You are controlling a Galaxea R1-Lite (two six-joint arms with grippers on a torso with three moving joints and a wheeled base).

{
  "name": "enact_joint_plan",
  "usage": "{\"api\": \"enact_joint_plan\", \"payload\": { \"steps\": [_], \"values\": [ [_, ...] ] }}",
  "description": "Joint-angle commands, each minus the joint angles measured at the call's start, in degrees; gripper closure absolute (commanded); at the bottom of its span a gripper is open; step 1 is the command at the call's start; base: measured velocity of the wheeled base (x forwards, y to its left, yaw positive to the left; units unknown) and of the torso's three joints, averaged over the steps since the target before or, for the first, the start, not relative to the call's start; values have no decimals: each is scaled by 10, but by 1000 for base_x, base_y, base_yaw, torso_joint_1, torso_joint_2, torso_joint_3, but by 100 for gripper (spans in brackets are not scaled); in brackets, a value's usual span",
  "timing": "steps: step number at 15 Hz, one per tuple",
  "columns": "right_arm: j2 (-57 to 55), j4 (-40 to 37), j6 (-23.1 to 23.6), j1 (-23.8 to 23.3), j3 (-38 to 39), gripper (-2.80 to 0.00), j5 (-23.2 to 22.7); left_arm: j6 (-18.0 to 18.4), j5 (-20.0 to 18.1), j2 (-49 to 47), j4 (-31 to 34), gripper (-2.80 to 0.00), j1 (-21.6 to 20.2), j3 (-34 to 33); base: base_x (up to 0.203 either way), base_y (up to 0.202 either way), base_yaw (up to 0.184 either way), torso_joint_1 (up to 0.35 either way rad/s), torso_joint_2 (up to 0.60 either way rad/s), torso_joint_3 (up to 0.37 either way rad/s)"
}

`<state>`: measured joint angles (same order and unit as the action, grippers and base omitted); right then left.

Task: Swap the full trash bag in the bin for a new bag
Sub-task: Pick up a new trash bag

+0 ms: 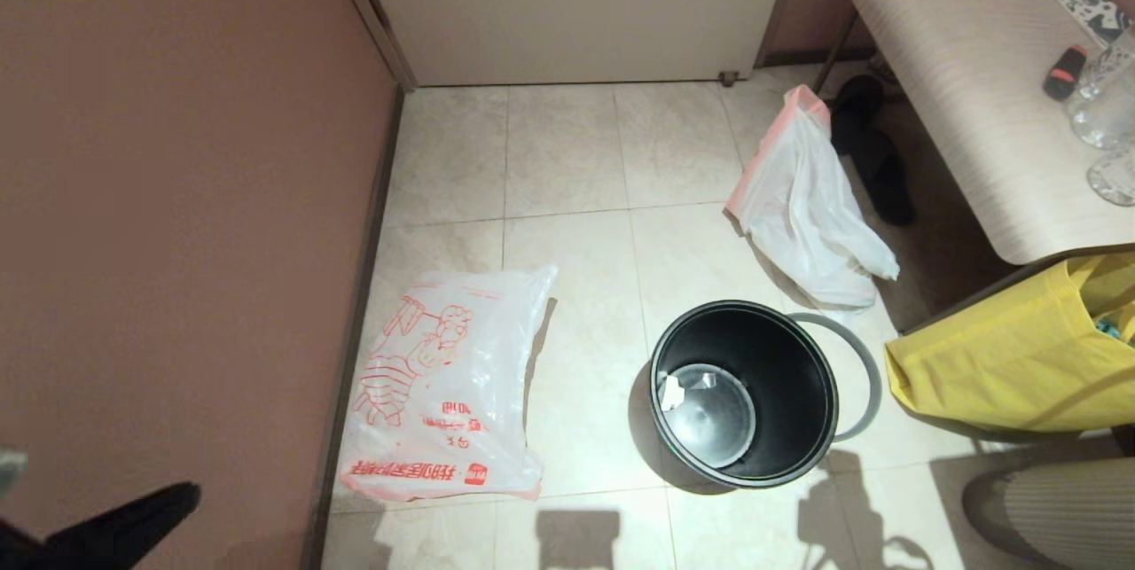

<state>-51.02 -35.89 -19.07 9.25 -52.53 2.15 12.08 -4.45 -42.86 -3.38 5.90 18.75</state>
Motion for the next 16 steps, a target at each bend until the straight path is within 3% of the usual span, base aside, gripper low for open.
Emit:
{"api": "enact_joint_plan", "payload": {
  "steps": [1, 3, 6, 10, 11, 12, 14, 16],
  "values": [
    [5, -1, -1, 1, 2, 0, 0, 3, 30, -201, -10, 0, 53, 56, 0, 0, 0, 0, 0, 0],
    [3, 3, -2, 5, -1, 0, -1, -1, 110, -363, -38, 0, 113, 124, 0, 0, 0, 0, 0, 0],
    [-7, 35, -5, 5, -7, 0, -23, -7, 222, -603, -79, 0, 161, 255, 0, 0, 0, 0, 0, 0],
    [-45, 43, -7, 6, -27, 0, -56, -12, 308, -827, -80, 0, 191, 467, 0, 0, 0, 0, 0, 0],
    [-57, 53, -15, 7, -28, 0, -67, -12, 320, -867, -79, -235, 195, 506, 0, 0, 0, 0, 0, 0],
    [-69, 70, -27, 7, -28, 0, -76, -13, 329, -906, -79, -280, 196, 539, 0, 0, 0, 0, 0, 0],
    [-82, 88, -34, 8, -28, 0, -90, -15, 342, -962, -77, -280, 192, 607, 0, 0, 0, 0, 0, 0],
    [-92, 89, -34, 18, -28, 0, -93, -16, 327, -976, -74, -280, 191, 637, 0, 0, 0, 0, 0, 0]
  ]
}}
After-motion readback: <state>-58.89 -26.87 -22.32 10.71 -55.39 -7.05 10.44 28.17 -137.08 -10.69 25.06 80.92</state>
